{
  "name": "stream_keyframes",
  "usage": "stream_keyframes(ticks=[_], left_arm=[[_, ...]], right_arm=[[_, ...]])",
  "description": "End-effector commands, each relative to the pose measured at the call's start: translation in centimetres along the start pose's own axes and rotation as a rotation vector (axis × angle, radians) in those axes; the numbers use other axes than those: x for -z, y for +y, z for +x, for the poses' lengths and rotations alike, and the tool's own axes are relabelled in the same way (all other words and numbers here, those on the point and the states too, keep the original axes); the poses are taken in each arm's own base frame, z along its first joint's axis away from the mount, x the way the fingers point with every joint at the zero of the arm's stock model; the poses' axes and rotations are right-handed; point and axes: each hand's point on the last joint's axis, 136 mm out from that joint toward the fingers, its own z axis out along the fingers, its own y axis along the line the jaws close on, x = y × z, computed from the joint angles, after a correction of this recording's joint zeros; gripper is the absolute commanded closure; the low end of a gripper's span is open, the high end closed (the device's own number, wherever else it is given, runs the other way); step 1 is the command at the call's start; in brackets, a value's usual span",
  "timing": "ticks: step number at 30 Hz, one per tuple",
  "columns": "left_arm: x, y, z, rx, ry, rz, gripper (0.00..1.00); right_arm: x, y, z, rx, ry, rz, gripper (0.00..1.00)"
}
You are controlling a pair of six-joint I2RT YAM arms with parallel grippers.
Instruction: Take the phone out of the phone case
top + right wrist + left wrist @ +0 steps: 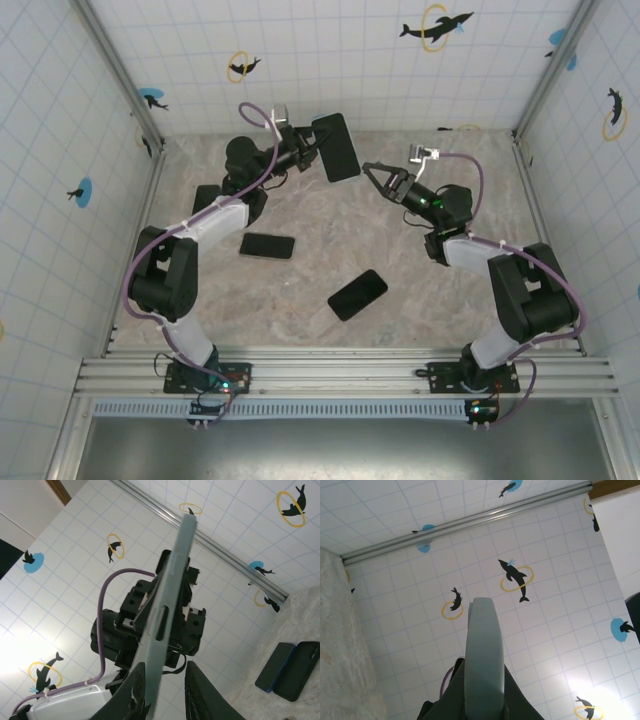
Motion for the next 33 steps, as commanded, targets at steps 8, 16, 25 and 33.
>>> stream_keyframes(ticks=[8,16,25,33], left_arm=[[-0.2,-5.2,-0.3,-0.098,-0.002,0.108,1.0],[-0.1,-5.7,-0.5,-0.095,-0.016,0.129,1.0],[-1.4,-3.5,1.5,-0.029,-0.02,0.078,1.0],[-1.2,-1.9,1.6,-0.025,-0.038,0.019,1.0]], right_arm=[[-0.1,0.4,1.0,0.022,0.032,-0.011,0.75],[-0.8,-0.3,2.2,0.023,0.09,0.018,0.75],[-2.3,1.8,0.9,-0.077,-0.014,-0.029,0.73],[-3.1,1.9,0.3,-0.163,-0.08,-0.01,0.78]])
